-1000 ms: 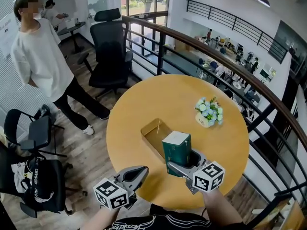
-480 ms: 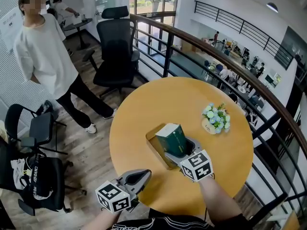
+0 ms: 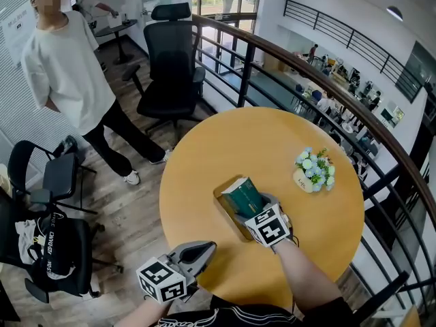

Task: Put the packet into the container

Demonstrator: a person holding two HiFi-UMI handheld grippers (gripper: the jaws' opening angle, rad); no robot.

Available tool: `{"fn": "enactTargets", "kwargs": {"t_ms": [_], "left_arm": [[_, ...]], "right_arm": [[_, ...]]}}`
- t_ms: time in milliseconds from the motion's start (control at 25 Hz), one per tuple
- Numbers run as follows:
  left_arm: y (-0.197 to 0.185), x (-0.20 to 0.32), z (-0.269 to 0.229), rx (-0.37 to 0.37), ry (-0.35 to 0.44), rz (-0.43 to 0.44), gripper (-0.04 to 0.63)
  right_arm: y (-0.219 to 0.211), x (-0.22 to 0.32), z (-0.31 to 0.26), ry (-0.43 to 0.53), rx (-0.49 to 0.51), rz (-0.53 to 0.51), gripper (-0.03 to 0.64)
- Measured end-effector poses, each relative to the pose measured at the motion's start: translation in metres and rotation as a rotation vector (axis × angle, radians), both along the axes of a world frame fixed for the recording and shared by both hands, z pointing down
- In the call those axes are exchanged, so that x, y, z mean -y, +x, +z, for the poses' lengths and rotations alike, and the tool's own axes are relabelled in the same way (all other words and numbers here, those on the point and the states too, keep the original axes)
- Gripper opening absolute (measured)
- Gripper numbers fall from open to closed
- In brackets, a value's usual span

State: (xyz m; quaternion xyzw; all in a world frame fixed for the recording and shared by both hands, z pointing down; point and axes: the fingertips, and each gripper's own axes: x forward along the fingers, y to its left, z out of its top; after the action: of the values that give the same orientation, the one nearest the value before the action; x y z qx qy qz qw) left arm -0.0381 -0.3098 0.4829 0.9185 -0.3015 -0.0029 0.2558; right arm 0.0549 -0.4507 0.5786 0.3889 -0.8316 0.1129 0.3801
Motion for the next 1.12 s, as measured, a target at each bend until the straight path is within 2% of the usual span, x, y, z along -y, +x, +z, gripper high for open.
{"fn": "enactTargets", "kwargs": {"t_ms": [520,840,1120], "left_arm": [[-0.009,-0.005,0.003,-0.003,-0.005,-0.013,0.006],[-0.016,-0.007,0.004,-0.006,-0.004,-0.029,0.006],[-0.021,-0.008,0.003,-0.007,0.000,-0.045,0.006]], "right_arm": [[0.000,0.005,0.050,-0.182,-0.095,0.035,0.425],[-0.003,0.010,0.062,-0.178,-0.193,-0.007,0.425],[-0.005,0.013,0.060,-0.160,-0.197,-0.025,0.425]]}}
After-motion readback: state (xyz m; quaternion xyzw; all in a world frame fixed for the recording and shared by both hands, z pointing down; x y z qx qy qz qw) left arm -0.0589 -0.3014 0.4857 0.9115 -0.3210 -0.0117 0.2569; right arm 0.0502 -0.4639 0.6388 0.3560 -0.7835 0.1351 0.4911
